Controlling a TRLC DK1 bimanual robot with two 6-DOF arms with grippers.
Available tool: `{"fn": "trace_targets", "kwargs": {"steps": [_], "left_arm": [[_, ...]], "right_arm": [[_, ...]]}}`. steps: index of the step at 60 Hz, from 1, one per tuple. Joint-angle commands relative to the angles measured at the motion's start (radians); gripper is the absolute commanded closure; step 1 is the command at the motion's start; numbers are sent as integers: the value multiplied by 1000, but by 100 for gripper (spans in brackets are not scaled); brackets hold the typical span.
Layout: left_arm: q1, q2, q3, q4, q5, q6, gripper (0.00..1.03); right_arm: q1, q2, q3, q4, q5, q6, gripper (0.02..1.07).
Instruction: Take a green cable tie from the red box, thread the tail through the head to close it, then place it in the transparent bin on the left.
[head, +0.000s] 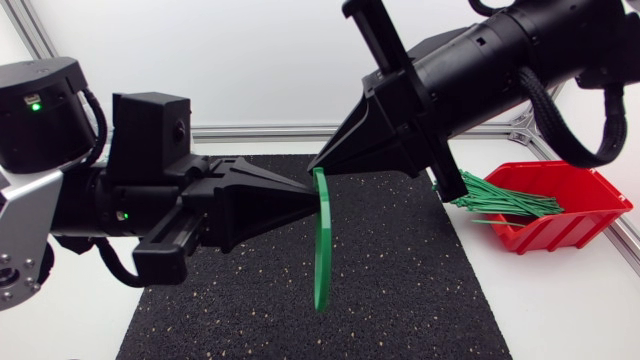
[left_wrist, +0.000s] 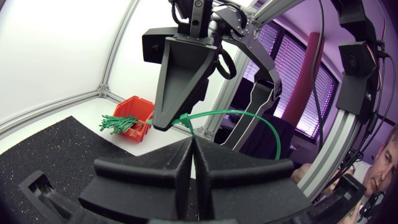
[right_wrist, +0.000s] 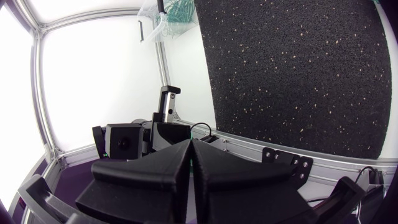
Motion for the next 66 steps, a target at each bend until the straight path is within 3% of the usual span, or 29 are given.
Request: {"fn": "trace_targets", "kwargs": {"steps": [1,16,39,57,62,66], "left_arm": [[-17,-35,-17,5,17,24,100],[-41,-75,12,-54,17,22,100],[-55,-92,14,-60,17,20,100],[-18,-38,32,-87,17,24,100],[14,11,58,-118,17,25,100],[26,38,73,-155,15,40,100]], "right_arm": [[-4,5,2,6,14,-8,101],[-52,84,-27,43,17,-13,101],[-41,100,-72,66,36,-6,101],[14,61,-32,37,83,-20,101],[26,57,-15,26,85,-40,88],[26,70,10,-12,85,-94,69]]}}
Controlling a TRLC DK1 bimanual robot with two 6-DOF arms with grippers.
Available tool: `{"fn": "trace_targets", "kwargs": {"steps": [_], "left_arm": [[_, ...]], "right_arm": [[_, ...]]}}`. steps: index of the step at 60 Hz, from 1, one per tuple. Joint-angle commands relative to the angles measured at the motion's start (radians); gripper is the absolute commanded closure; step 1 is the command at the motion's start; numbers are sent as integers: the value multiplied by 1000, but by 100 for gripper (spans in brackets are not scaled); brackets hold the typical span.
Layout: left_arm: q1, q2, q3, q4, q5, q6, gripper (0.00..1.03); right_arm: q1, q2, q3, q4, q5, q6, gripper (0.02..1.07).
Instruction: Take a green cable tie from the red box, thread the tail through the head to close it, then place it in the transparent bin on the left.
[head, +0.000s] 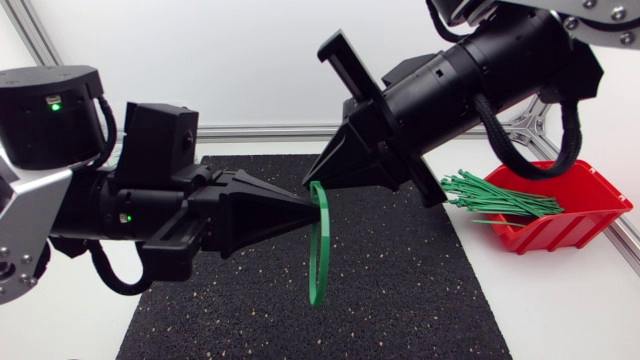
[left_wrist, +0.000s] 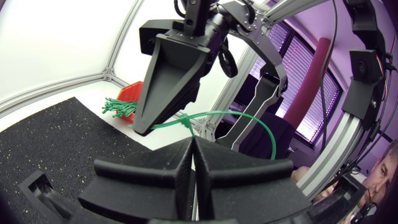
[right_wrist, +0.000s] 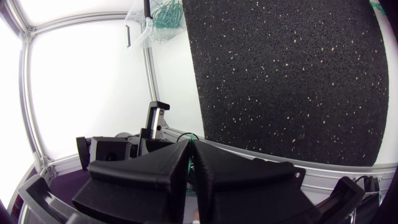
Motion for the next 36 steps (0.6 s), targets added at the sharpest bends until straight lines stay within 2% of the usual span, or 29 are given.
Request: {"fn": "trace_targets", "kwargs": {"steps": [1,7,10,16,18,26,30,36], "left_arm": [[16,34,55,-18,18,31,100],[22,57,70,-61,-12,65,100],[22,65,79,-78,-34,76,100],[29,83,101,-112,-75,99,100],[27,89,113,-135,-91,111,100],[29,119,168,-250,-190,180,100],[30,120,194,-302,-253,206,100],[39,114,220,-363,-344,243,100]], "right_arm": [[10,22,38,-48,12,-77,65],[5,25,67,-68,54,-104,63],[1,28,87,-81,108,-130,62],[4,41,118,-133,181,-199,51],[4,42,122,-141,209,-212,51],[-1,64,130,-173,335,-270,43],[-3,79,135,-198,397,-310,36],[-3,91,130,-213,505,-353,29]]}}
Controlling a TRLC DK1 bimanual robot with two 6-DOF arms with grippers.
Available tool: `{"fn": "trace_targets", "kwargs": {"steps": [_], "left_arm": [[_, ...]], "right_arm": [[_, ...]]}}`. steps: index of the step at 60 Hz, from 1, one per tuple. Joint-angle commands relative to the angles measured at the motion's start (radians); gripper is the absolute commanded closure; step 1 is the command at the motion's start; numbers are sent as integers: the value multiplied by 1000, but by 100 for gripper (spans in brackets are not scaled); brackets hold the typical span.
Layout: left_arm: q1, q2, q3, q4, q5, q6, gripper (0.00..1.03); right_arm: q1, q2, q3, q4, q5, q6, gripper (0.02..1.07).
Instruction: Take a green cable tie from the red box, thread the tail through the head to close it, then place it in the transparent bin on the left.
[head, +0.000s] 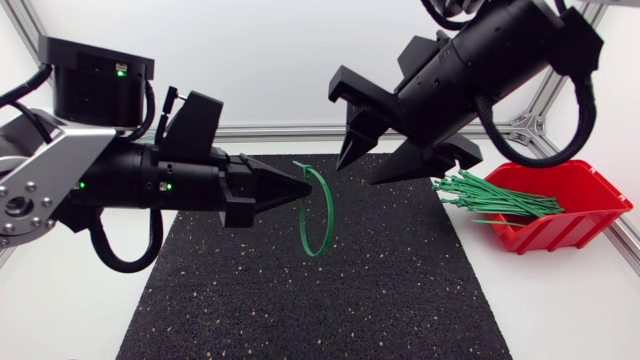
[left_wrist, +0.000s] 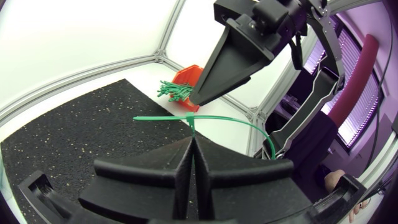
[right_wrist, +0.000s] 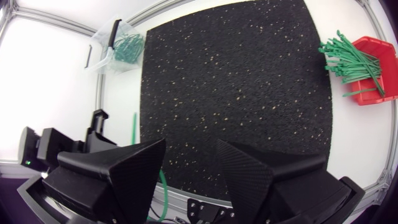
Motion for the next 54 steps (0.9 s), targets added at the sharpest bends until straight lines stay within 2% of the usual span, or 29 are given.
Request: {"fn": "trace_targets", "kwargs": {"steps": [1,6,13,16,21,27,34,39,43,50,54], "left_arm": [[17,2,58,-44,-58,56,100],[43,2,85,-76,-139,74,100],[107,25,122,-98,-246,106,100],[136,40,132,-99,-308,129,100],[176,62,139,-85,-406,163,100],[235,88,144,-21,-520,198,100],[333,137,199,5,-570,212,100],[391,163,242,17,-593,227,100],[437,177,251,85,-639,252,100],[508,215,294,122,-668,284,99],[540,251,332,131,-681,298,83]], "right_arm": [[-1,27,9,-21,76,-65,28],[-8,44,-4,-16,170,-110,19],[-23,47,-49,40,274,-156,14],[-17,38,-83,66,355,-188,8],[-1,27,-133,109,464,-228,7],[25,-2,-213,186,627,-269,7],[22,-39,-288,303,734,-321,7],[2,-63,-317,356,751,-355,7],[-8,-94,-349,419,754,-441,7],[-20,-154,-405,536,780,-530,7],[-43,-177,-422,571,786,-552,7]]}}
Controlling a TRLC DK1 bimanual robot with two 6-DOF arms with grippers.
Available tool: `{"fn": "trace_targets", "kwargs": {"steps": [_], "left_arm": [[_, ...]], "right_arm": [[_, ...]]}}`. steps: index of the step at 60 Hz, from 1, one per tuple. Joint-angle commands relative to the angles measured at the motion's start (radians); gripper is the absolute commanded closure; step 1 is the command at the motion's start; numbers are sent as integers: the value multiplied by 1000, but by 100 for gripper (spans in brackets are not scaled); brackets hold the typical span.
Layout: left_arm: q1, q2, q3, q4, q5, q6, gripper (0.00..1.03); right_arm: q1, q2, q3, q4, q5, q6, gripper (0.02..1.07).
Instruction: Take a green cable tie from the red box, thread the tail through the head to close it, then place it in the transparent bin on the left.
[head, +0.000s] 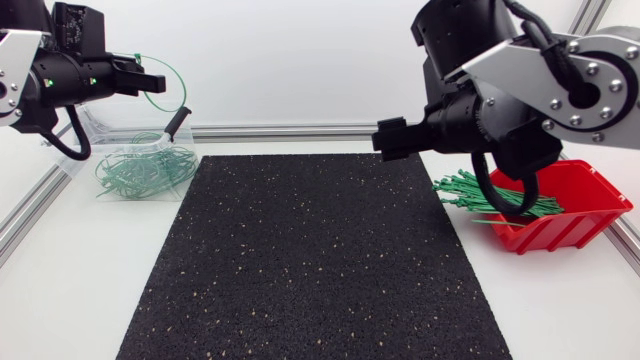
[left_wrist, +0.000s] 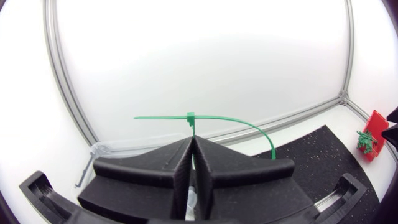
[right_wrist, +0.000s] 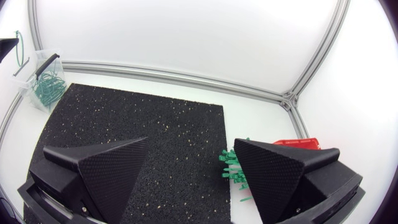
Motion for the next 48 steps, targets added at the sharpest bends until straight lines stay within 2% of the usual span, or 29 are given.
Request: {"fn": "trace_targets", "kwargs": {"steps": [1,12,21,23,26,28,48], "left_arm": [[45,57,65,15,-13,44,81],[157,194,166,49,-20,62,54],[205,263,240,38,-20,79,53],[206,271,246,25,-20,83,50],[208,271,243,20,-20,85,15],[206,264,233,14,-20,88,3],[197,168,229,-21,-25,93,3]], "right_arm": [[-26,-43,-41,43,20,-72,7],[-94,-101,-62,98,18,-140,7],[-141,-146,-85,118,8,-175,7],[-146,-155,-90,121,5,-179,7],[-153,-175,-97,129,5,-198,7],[-152,-193,-111,146,3,-230,7],[-186,-328,-175,304,3,-339,7]]}}
